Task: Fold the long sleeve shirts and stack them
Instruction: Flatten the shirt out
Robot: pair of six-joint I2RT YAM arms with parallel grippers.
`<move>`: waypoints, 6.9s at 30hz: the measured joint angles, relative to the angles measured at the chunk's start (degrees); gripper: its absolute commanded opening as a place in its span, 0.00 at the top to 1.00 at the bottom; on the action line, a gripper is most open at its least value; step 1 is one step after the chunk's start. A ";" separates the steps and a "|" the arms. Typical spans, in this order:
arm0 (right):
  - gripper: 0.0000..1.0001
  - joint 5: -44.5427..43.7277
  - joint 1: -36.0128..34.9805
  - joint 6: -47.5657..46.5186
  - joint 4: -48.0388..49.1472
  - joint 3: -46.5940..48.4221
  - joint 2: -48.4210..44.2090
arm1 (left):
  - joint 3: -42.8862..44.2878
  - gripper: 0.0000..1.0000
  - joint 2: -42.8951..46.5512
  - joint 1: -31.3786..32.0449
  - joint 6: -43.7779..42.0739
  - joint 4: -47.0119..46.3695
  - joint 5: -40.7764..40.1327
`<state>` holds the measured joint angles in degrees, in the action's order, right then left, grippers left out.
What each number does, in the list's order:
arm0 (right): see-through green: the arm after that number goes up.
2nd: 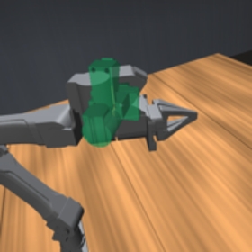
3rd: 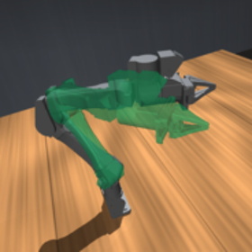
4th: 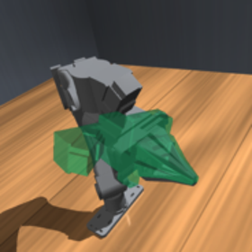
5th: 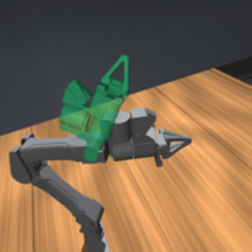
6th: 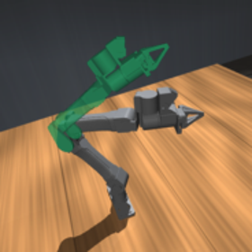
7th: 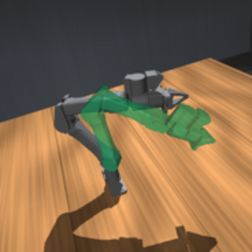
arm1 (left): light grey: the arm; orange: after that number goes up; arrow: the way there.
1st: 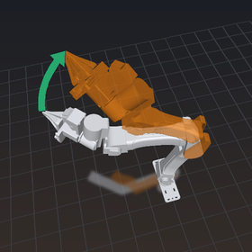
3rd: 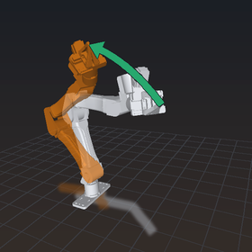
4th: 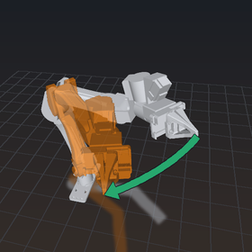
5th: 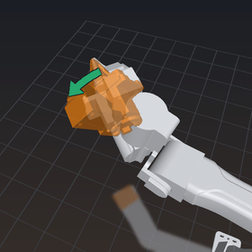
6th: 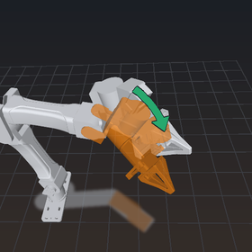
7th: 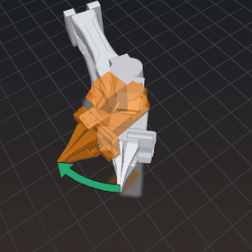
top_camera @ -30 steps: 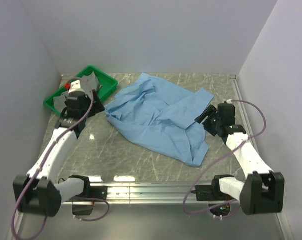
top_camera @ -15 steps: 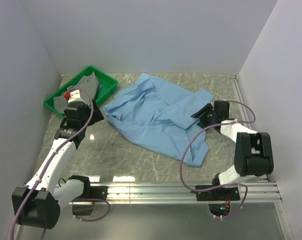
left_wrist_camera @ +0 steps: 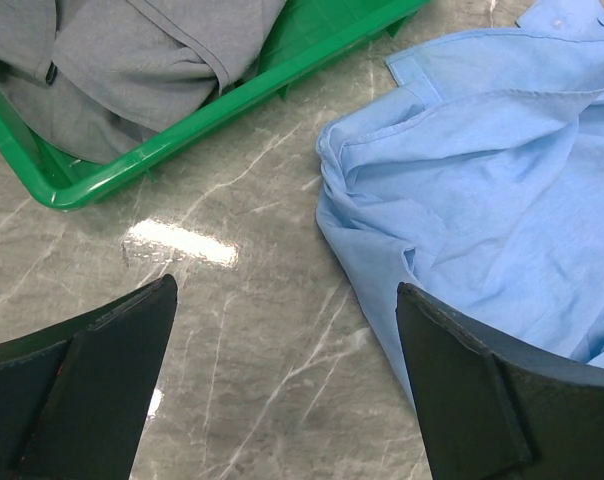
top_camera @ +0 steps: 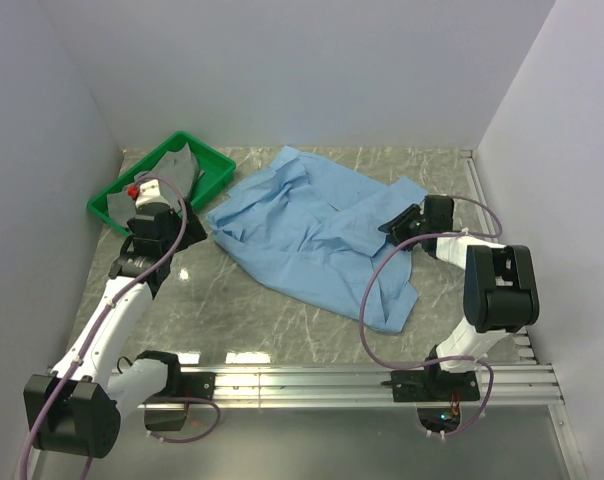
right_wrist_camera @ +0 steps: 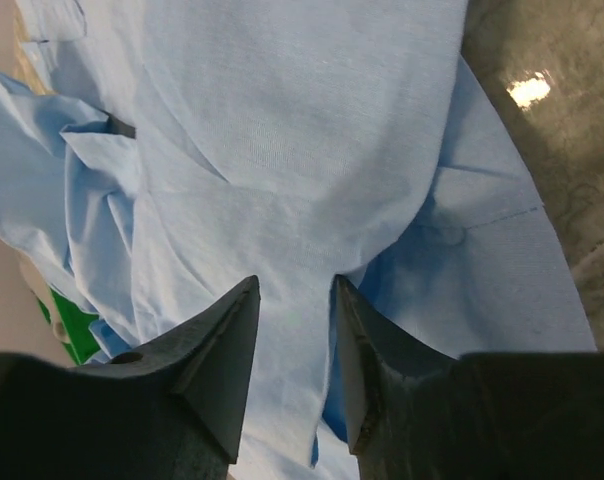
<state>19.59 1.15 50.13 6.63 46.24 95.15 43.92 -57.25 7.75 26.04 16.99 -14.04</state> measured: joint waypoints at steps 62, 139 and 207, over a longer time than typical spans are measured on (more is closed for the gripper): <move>0.30 -4.33 -46.60 -29.83 -43.08 19.23 -22.60 | -1.46 0.03 -0.13 0.57 -0.42 -3.85 6.05; 0.37 -24.15 9.14 -22.47 -36.76 25.92 -0.44 | 8.61 0.01 -22.27 4.46 9.16 3.45 26.14; 0.84 -27.93 -13.92 -23.82 -44.22 20.17 -6.49 | 0.72 0.02 -26.84 8.24 5.05 4.11 6.95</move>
<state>-8.34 -12.78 26.30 -37.58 66.41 88.66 44.64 -84.09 15.99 31.09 21.10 -7.09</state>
